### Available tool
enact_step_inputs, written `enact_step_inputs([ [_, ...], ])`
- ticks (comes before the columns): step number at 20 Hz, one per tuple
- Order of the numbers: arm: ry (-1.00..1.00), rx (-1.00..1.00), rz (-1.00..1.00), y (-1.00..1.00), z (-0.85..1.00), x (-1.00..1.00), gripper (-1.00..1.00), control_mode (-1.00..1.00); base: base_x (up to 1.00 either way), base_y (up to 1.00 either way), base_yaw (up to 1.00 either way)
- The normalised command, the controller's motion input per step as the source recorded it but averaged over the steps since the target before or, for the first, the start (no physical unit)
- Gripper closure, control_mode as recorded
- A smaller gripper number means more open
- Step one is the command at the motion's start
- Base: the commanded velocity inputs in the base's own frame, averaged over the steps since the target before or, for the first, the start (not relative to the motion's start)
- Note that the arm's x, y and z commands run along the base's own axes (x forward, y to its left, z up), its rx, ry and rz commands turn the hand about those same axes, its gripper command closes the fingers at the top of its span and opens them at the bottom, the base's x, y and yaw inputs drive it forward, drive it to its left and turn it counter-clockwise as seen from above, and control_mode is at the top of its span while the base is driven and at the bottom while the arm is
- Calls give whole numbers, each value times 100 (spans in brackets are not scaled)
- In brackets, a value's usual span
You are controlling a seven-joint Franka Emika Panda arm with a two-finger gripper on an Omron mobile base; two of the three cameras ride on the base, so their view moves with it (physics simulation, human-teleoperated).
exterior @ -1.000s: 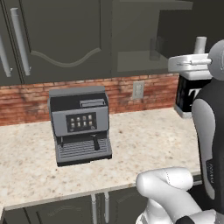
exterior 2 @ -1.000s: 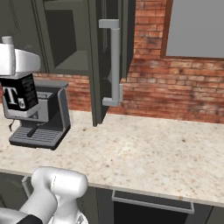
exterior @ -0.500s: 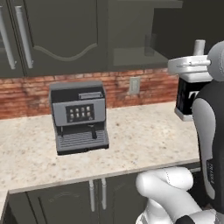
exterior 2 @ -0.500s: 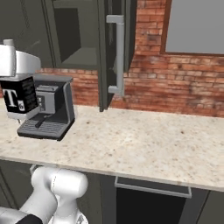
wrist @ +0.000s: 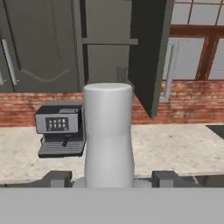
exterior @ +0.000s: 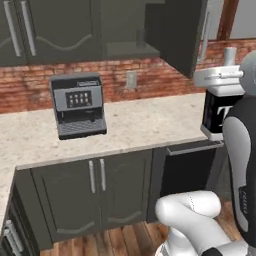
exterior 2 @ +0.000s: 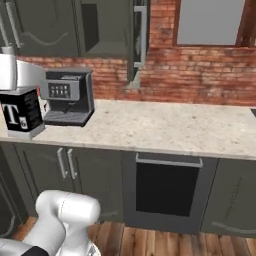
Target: There is a bowl on the dining counter. Grab a lemon wedge from the fridge and place it in the bowl. Then get the liquor bottle and glass cup from the cabinet and place them next to the bowl.
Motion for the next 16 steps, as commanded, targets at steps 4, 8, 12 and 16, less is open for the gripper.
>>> enact_step_inputs([
  [4,0,0,0,0,0,0,100,100,-79,0,-76],
  [8,0,0,0,0,0,0,100,100,-33,0,-95],
  [12,0,0,0,0,0,0,100,100,-22,0,-98],
  [16,0,0,0,0,0,0,100,100,-23,0,-97],
])
